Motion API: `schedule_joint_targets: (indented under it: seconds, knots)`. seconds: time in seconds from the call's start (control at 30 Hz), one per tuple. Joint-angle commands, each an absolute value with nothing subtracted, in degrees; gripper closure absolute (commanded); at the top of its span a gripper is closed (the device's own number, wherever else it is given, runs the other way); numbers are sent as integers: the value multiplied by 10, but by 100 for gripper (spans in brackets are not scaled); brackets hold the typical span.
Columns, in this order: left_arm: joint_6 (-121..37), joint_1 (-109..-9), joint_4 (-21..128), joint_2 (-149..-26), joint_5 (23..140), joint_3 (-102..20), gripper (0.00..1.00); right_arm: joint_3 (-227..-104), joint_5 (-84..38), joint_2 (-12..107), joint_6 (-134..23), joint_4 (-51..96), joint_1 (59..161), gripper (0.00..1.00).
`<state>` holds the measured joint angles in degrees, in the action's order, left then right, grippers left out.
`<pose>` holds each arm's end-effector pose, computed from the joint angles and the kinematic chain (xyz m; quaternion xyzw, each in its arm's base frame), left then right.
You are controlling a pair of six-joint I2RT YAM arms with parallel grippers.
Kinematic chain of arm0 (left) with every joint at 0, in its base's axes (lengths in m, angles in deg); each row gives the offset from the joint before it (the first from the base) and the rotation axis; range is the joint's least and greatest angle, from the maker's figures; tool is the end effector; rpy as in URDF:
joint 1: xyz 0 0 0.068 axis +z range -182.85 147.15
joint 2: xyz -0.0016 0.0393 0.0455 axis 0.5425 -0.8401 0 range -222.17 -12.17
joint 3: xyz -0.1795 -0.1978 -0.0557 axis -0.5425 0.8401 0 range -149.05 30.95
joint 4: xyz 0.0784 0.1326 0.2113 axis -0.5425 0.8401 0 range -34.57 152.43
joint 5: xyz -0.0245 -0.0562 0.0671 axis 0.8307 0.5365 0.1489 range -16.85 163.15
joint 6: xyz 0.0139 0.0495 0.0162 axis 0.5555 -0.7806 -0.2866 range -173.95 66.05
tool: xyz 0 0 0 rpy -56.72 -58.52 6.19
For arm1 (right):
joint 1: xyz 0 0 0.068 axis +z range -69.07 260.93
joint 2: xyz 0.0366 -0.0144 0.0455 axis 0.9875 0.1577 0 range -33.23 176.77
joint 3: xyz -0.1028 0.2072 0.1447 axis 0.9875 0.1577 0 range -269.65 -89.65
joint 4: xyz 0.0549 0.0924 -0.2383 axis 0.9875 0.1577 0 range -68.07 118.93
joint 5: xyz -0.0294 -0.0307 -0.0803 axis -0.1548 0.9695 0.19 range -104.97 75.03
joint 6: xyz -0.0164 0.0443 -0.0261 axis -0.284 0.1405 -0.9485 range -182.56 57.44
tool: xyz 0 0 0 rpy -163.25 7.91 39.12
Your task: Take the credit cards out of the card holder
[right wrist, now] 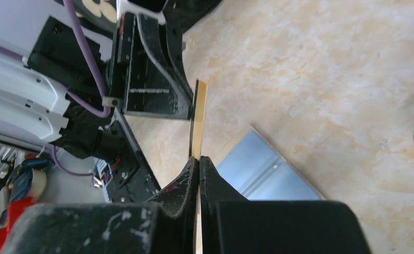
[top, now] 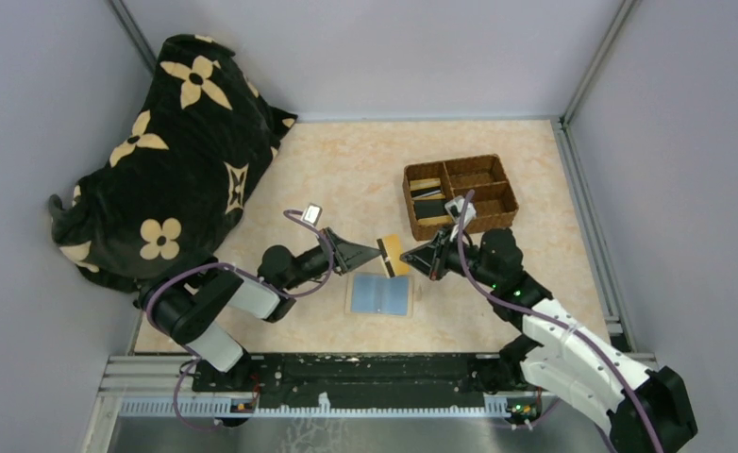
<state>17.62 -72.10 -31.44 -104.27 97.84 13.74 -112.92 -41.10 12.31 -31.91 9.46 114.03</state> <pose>0.1884 -0.1730 0.1786 -0.0116 0.6368 -0.7013 0.3202 0.1497 0.1163 0.2466 -0.1615 0.7418 0.4782 0.4415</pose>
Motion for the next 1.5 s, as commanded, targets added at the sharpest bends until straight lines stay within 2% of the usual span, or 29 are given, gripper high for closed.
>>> schedule_joint_targets:
  seconds: [0.0, 0.27, 0.4, 0.53, 0.63, 0.83, 0.97, 1.03, 1.17, 1.47]
  knots:
    - [178, -723, -471, -1051, 1000, 155, 96, -1175, -424, 105, -337, 72, 1108, 100]
    - [177, -723, -471, -1044, 994, 169, 94, -1181, -453, 119, -339, 69, 1098, 100]
    - [177, -723, -472, -1047, 991, 171, 81, -1183, -440, 114, -351, 89, 1098, 100]
    - [170, -723, -471, -1048, 986, 184, 63, -1234, -374, 121, -405, 180, 1097, 100]
    - [162, -723, -471, -1054, 980, 207, 58, -1292, -309, 152, -446, 247, 1093, 100]
    - [137, -723, -472, -1093, 968, 258, 57, -1409, -207, 284, -492, 324, 1051, 100]
    - [126, -723, -471, -1103, 968, 276, 57, -1446, -241, 345, -463, 310, 982, 100]
    - [120, -723, -471, -1101, 970, 282, 57, -1462, -222, 369, -464, 312, 962, 100]
    - [115, -723, -471, -1101, 975, 289, 57, -1493, -160, 398, -479, 340, 930, 100]
    - [108, -723, -472, -1126, 981, 283, 57, -1469, -136, 420, -492, 325, 902, 100]
